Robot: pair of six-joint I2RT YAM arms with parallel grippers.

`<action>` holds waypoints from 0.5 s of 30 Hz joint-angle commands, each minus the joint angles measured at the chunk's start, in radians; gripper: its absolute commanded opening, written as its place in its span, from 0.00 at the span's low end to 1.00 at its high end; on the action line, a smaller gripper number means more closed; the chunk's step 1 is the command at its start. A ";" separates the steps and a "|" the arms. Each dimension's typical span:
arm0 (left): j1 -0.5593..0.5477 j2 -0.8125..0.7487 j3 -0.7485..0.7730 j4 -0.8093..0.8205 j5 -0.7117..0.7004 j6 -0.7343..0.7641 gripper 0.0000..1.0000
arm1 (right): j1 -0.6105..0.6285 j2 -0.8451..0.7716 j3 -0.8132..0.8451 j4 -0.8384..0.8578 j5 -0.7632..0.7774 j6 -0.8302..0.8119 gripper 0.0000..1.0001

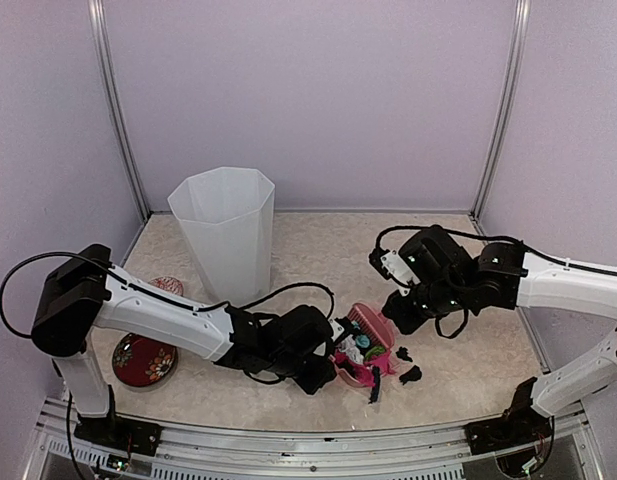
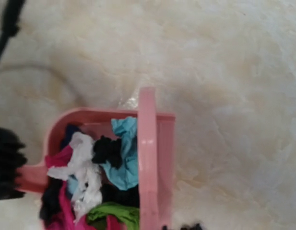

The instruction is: Sweep away the paper scraps from the table

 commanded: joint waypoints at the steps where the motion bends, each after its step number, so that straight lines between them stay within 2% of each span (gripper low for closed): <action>1: 0.009 -0.017 -0.038 0.043 -0.012 -0.014 0.00 | 0.012 -0.057 0.045 -0.052 0.003 0.033 0.00; 6: 0.009 -0.080 -0.094 0.108 -0.034 -0.013 0.00 | 0.010 -0.112 0.065 -0.091 0.131 0.045 0.00; 15: 0.003 -0.218 -0.176 0.179 -0.115 -0.010 0.00 | 0.011 -0.184 0.062 -0.075 0.236 0.048 0.00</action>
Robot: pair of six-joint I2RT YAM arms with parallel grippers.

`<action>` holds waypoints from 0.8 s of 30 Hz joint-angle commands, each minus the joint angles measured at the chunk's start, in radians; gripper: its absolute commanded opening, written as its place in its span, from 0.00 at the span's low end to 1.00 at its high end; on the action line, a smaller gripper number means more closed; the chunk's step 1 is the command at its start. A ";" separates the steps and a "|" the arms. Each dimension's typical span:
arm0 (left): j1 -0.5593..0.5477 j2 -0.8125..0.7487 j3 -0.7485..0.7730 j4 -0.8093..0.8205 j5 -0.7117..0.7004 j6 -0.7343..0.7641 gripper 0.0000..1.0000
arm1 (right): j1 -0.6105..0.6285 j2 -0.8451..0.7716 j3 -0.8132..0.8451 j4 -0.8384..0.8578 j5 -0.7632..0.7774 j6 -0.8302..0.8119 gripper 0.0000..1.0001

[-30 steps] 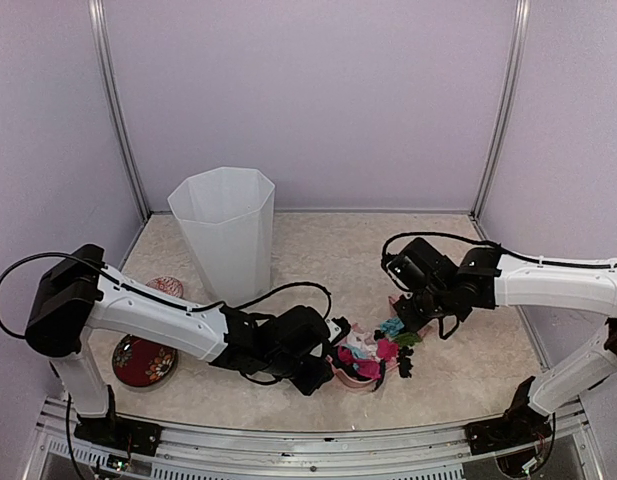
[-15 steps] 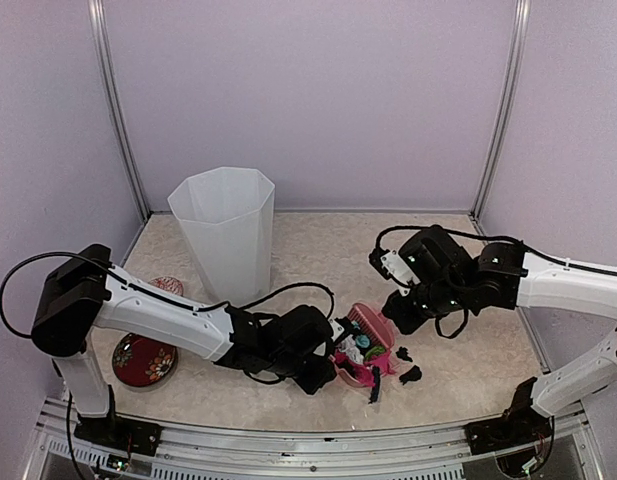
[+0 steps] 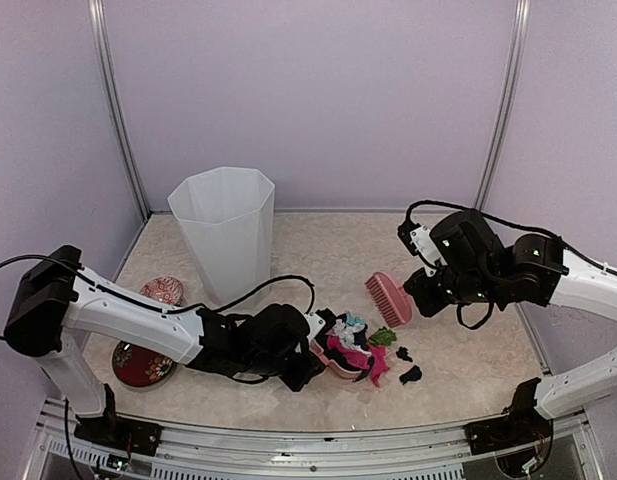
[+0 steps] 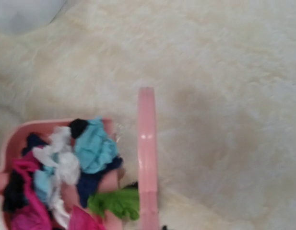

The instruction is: Sweep away the paper scraps from the table

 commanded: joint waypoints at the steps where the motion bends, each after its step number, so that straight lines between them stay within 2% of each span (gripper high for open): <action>1: 0.001 -0.093 -0.032 0.069 -0.066 -0.002 0.00 | 0.009 -0.041 0.022 -0.001 0.093 0.021 0.00; 7: 0.001 -0.170 -0.047 0.049 -0.108 0.000 0.00 | 0.008 -0.103 -0.010 0.022 0.187 0.038 0.00; 15: 0.000 -0.250 0.002 -0.062 -0.158 0.011 0.00 | 0.001 -0.167 -0.067 0.079 0.274 0.044 0.00; 24: 0.005 -0.322 0.120 -0.226 -0.208 0.022 0.00 | -0.054 -0.182 -0.148 0.171 0.223 0.027 0.00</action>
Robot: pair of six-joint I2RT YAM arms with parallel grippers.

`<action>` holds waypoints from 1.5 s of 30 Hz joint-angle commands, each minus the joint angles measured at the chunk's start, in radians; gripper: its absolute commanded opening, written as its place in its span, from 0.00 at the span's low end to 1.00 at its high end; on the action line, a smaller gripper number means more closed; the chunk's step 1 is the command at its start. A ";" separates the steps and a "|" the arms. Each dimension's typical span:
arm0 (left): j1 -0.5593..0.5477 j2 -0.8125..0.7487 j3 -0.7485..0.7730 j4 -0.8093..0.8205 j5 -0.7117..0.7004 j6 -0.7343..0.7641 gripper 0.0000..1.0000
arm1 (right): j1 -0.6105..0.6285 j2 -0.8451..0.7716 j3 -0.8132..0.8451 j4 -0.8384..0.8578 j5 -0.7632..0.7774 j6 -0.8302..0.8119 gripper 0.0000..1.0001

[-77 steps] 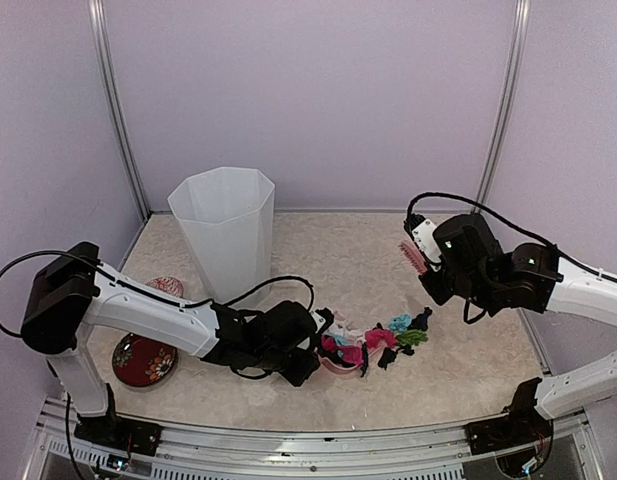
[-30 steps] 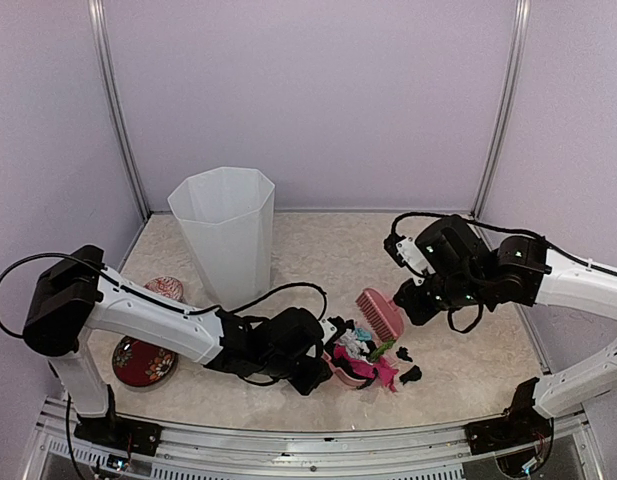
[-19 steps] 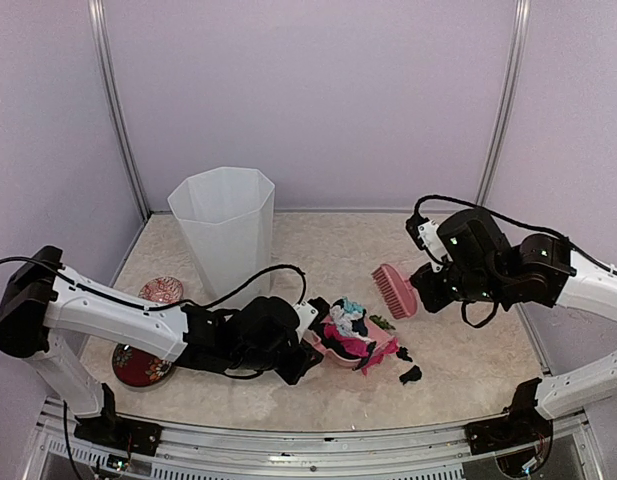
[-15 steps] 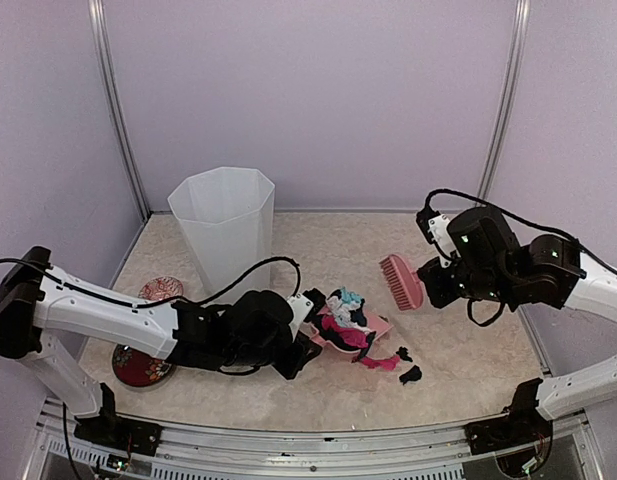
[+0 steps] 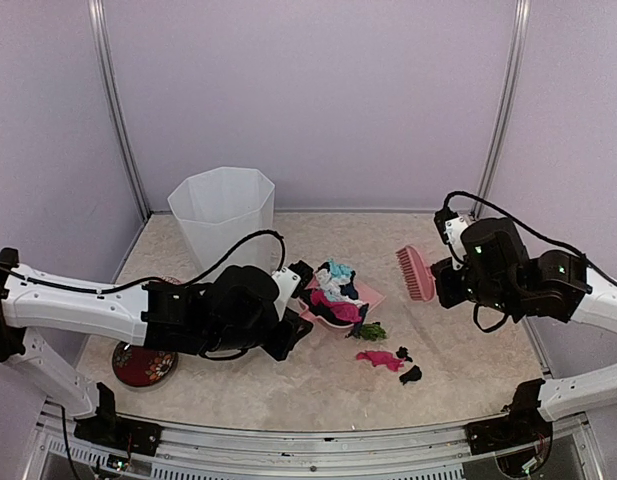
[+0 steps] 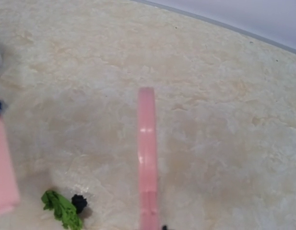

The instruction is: Sweep away the paper scraps from the table

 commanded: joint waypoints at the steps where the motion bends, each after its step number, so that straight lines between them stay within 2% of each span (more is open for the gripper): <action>1: 0.007 -0.061 0.102 -0.109 -0.045 0.014 0.00 | -0.036 -0.012 -0.043 0.087 -0.028 -0.005 0.00; 10: 0.068 -0.120 0.266 -0.285 -0.037 -0.004 0.00 | -0.065 -0.003 -0.084 0.156 -0.087 -0.018 0.00; 17: 0.192 -0.196 0.347 -0.327 0.035 -0.017 0.00 | -0.094 -0.019 -0.130 0.235 -0.143 -0.026 0.00; 25: 0.425 -0.281 0.358 -0.312 0.270 -0.083 0.00 | -0.112 -0.020 -0.150 0.267 -0.154 -0.036 0.00; 33: 0.607 -0.317 0.316 -0.242 0.533 -0.169 0.00 | -0.118 -0.021 -0.161 0.288 -0.158 -0.042 0.00; 40: 0.724 -0.313 0.283 -0.151 0.735 -0.285 0.00 | -0.120 -0.028 -0.172 0.291 -0.159 -0.037 0.00; 45: 0.831 -0.324 0.198 -0.014 0.897 -0.433 0.00 | -0.122 -0.037 -0.181 0.289 -0.162 -0.031 0.00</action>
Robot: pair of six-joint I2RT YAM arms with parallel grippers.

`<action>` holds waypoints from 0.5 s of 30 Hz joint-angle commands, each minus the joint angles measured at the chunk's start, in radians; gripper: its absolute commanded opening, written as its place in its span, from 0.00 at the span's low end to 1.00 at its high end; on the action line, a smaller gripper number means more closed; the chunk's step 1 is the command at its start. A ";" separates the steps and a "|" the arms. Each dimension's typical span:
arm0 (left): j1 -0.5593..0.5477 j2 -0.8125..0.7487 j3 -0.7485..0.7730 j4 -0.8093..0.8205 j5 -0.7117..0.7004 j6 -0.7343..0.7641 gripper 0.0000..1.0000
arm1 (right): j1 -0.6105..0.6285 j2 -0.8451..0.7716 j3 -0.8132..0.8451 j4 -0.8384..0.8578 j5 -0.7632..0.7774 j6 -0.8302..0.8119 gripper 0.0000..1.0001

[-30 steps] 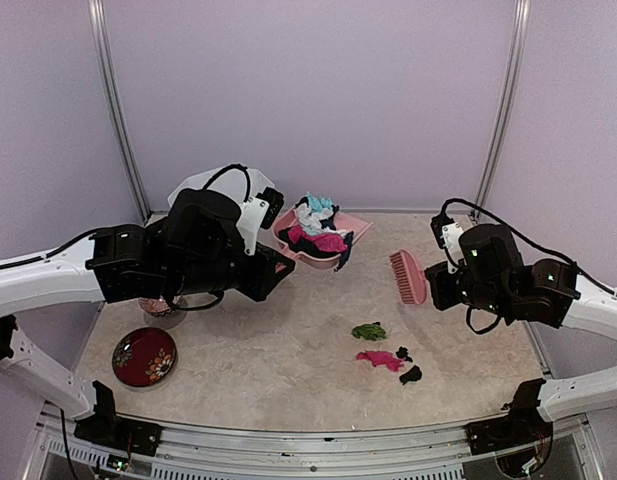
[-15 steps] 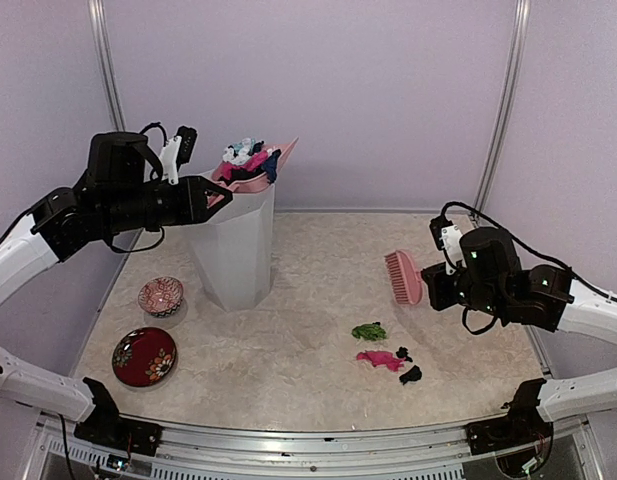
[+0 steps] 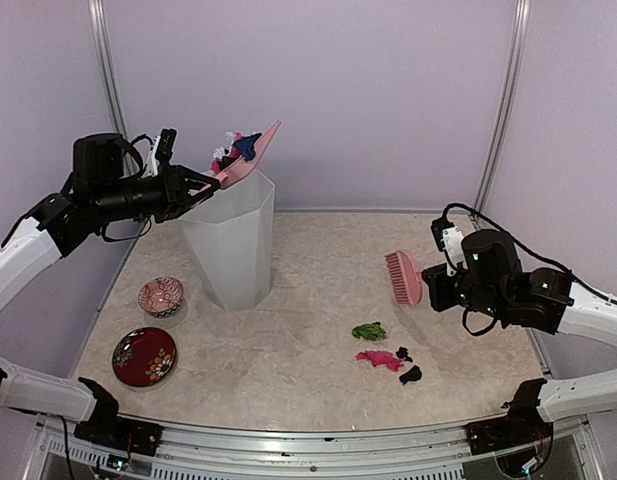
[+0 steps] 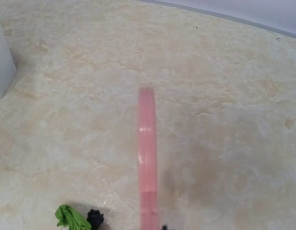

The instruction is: Sweep away the paper scraps from the table

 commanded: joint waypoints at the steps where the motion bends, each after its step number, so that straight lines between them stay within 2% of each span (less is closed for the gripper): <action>1: 0.091 -0.026 -0.081 0.190 0.216 -0.176 0.00 | -0.011 -0.026 -0.011 0.031 -0.005 0.004 0.00; 5: 0.166 -0.039 -0.158 0.333 0.330 -0.338 0.00 | -0.012 -0.030 -0.012 0.027 -0.004 0.002 0.00; 8: 0.204 -0.040 -0.218 0.506 0.412 -0.480 0.00 | -0.013 -0.033 -0.012 0.028 -0.003 0.001 0.00; 15: 0.230 -0.019 -0.274 0.690 0.473 -0.683 0.00 | -0.014 -0.028 -0.014 0.035 -0.006 -0.001 0.00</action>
